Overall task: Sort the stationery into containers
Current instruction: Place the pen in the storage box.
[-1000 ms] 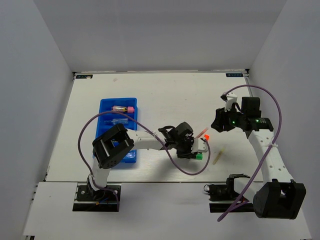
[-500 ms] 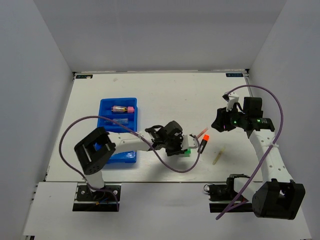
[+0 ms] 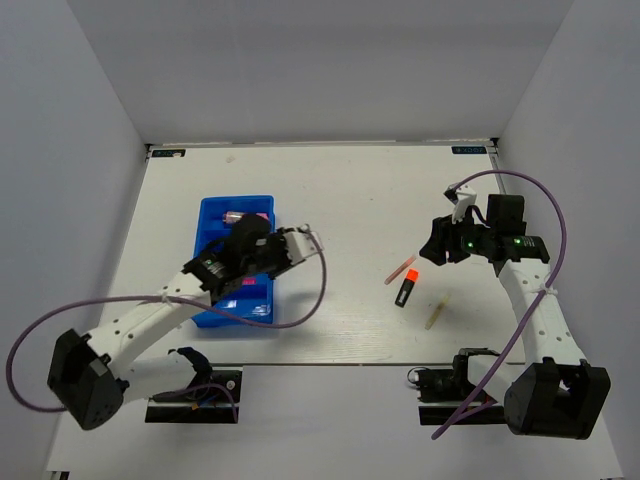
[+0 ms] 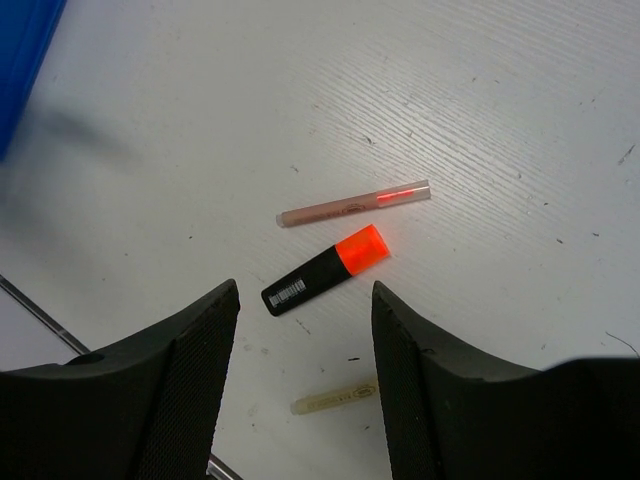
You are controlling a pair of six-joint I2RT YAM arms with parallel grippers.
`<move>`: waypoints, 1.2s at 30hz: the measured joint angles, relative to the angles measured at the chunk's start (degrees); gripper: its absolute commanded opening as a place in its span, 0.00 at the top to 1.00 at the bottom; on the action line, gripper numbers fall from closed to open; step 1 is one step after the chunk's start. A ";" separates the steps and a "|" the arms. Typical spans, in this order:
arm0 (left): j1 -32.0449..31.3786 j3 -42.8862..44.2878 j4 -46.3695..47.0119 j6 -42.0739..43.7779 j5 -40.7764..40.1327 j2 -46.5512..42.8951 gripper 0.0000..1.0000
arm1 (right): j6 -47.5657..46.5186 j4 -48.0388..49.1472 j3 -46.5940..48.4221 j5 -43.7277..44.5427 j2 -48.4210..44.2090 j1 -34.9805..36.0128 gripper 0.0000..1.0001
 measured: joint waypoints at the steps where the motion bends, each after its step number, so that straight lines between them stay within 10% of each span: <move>1: 2.80 -2.01 -0.46 1.03 0.26 -2.38 1.00 | 0.00 0.00 0.00 -0.17 0.00 0.00 0.41; 13: 36.54 -12.98 -0.13 7.23 12.81 -9.90 1.00 | -0.04 -0.07 -0.02 -1.66 0.94 -0.28 0.41; 30: 42.80 -14.97 1.44 9.70 23.82 -0.52 1.00 | -0.31 -0.24 -0.02 -2.19 2.34 -1.31 0.40; 33: 42.84 -15.32 2.01 9.60 23.89 0.26 0.89 | -0.33 -0.28 -0.02 -2.38 2.43 -1.51 0.38; 36: 42.88 -15.78 2.69 9.33 23.82 0.85 0.57 | -0.55 -0.50 -0.02 -2.86 2.80 -1.53 0.33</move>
